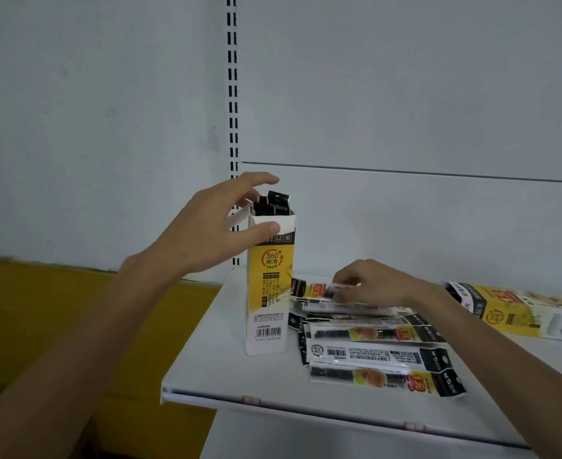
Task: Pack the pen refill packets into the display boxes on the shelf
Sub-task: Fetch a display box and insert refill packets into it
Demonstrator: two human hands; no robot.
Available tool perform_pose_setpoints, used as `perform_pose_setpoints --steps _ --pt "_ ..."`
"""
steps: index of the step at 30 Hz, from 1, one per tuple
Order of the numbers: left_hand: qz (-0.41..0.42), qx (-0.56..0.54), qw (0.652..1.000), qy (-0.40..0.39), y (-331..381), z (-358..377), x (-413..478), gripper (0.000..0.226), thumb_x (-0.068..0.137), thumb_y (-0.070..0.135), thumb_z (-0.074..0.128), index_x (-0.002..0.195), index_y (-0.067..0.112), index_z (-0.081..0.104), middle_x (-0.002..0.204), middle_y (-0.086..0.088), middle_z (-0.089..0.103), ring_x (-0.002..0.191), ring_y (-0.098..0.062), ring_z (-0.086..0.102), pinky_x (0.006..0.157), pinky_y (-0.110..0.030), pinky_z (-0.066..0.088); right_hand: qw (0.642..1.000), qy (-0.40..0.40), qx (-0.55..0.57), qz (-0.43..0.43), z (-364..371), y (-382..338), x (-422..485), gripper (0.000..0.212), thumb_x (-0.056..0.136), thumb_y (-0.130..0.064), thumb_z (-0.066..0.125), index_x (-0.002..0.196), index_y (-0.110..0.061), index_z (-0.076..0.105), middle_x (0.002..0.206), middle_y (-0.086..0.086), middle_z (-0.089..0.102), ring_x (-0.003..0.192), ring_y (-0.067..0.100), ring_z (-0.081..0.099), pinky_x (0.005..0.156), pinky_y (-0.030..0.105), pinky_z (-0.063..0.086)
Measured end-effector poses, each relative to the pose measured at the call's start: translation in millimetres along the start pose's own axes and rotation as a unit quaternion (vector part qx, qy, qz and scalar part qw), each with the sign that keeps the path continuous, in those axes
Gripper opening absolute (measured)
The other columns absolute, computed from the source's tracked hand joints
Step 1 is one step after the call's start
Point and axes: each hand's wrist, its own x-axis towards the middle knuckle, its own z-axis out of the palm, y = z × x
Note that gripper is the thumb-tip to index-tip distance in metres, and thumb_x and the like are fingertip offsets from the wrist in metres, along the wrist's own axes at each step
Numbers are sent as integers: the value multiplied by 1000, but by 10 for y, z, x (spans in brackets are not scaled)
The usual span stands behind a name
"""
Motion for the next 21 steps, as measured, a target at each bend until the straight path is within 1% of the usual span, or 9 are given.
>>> perform_pose_setpoints --steps 2,5,7,9,12,14,17,19,21 --pt "13 17 1000 -7 -11 19 6 53 63 64 44 114 53 39 110 14 51 102 -2 48 83 -25 41 1000 7 -5 7 3 -2 12 26 92 -22 53 67 -15 51 64 -4 51 58 13 47 57 25 32" --pt "19 12 1000 5 -38 75 -8 44 65 61 42 107 47 46 109 10 51 98 0 47 83 -22 40 998 47 49 8 25 -20 24 21 97 -19 43 78 -22 50 85 -5 67 71 6 65 57 14 42" --pt "22 0 1000 19 -49 106 -30 39 67 60 43 102 44 49 107 11 51 97 2 48 80 -19 39 992 94 88 2 5 -20 27 15 98 -19 41 87 -19 51 89 -1 68 69 8 66 59 21 49" --pt "24 -5 999 27 -66 124 -48 36 68 59 44 99 43 50 106 12 50 99 3 49 78 -17 40 992 102 70 -6 -40 -18 20 10 96 -20 47 87 -18 52 83 -2 65 63 11 60 60 26 47" --pt "15 -3 1000 26 -53 107 -50 40 67 59 44 100 39 53 106 12 49 98 -1 50 74 -16 43 999 10 -37 10 -44 -51 7 30 82 -31 67 69 -23 41 67 -5 48 59 12 43 56 26 32" --pt "7 22 1000 20 -28 98 -37 47 67 56 47 105 31 58 107 9 48 96 -7 50 73 -18 45 997 -32 -67 29 6 -75 17 37 77 -32 72 64 -23 39 65 -6 45 59 9 41 55 25 29" --pt "-5 37 999 15 -5 94 -20 46 70 45 50 108 22 60 107 6 46 94 -7 48 69 -12 41 998 -10 -59 32 31 -65 23 37 78 -27 72 61 -22 39 62 -6 44 57 8 39 54 25 27" --pt "-7 44 999 11 0 100 -17 45 71 44 49 107 20 61 106 6 44 89 -5 48 64 -8 36 999 11 -41 23 17 -52 21 35 81 -26 68 62 -15 41 60 -3 42 56 12 38 54 28 26" --pt "-10 50 999 9 4 117 -5 46 71 44 48 106 18 61 104 6 41 88 -5 46 62 -8 35 999 37 -24 18 -10 -36 31 26 84 -24 62 67 -10 48 61 0 48 57 15 43 55 29 30"
